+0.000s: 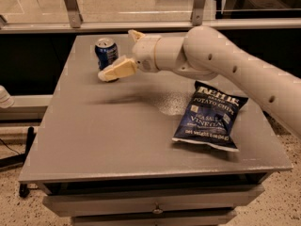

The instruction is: Knock pepsi can over

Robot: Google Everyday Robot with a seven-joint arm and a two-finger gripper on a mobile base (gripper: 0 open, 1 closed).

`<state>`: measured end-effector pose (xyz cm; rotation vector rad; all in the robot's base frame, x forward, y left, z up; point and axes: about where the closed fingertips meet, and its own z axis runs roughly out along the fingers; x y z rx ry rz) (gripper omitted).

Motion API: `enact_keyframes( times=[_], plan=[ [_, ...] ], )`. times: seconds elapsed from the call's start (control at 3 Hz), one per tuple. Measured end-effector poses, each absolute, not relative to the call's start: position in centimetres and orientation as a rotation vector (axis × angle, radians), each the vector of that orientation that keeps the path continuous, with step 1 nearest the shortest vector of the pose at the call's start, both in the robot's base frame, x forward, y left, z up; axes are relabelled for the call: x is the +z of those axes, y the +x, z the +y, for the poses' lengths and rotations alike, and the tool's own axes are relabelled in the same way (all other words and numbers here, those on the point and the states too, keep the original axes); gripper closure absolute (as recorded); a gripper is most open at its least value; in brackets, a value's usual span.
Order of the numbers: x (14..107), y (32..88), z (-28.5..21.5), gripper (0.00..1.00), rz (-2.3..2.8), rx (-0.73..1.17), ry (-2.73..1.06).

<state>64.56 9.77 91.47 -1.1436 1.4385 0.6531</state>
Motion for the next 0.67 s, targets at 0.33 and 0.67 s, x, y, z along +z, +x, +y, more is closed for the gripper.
enact_keyframes(
  times=[0.33, 0.67],
  plan=[
    [90.1, 67.9, 12.2, 0.00, 1.404, 0.697, -1.080],
    [88.6, 69.0, 13.6, 0.19, 1.411, 0.735, -1.060]
  ],
)
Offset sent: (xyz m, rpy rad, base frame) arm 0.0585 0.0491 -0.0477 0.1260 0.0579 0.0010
